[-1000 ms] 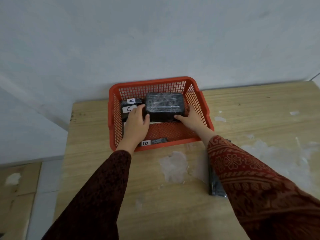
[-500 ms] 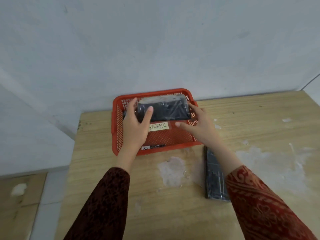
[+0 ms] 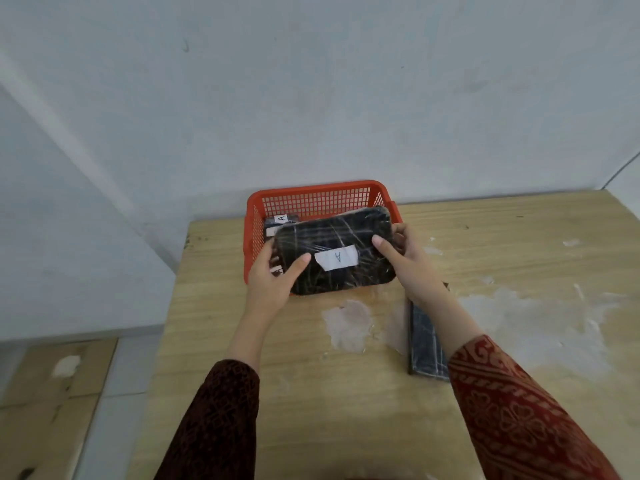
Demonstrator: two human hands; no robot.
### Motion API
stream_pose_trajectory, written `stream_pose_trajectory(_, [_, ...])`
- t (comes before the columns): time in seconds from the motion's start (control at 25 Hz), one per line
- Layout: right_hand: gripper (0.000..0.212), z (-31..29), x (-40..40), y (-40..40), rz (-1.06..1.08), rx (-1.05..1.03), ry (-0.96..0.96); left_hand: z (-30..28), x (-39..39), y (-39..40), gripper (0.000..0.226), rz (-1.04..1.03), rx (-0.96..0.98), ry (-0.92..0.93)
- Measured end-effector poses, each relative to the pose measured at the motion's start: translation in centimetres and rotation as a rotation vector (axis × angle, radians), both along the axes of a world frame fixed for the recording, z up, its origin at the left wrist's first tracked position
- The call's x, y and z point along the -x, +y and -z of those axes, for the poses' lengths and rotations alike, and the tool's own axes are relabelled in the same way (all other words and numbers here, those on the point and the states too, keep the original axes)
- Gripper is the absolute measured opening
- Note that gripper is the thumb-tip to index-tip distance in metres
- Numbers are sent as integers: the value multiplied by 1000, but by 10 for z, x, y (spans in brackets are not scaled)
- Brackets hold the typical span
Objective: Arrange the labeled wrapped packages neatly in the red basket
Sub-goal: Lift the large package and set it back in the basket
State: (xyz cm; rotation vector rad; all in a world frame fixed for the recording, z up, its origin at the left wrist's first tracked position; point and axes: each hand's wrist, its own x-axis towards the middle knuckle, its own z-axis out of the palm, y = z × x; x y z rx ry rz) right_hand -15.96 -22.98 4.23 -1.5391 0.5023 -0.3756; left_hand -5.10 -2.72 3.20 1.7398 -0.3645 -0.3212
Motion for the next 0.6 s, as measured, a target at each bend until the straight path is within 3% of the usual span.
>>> stream_pose_trajectory(0.16, [31,9,10,0,24,-181,76,4,10,0,52,48,94,211])
stream_pose_trajectory(0.24, [50,5,15,-5,-25,-127,98,-11,-2,0,47,131,117,191])
stream_pose_trajectory(0.36, [69,-11,18,-10,-181,75,121,-41,-17,1,35,347,-24,67])
stream_pose_trajectory(0.48, [37,-25,17,2,-340,228,211,-54,-18,-1,32,421,-97,41])
stream_pose_trajectory(0.6, [27,-22,19,12,-290,207,137,-48,-6,-4,49,222,45,110])
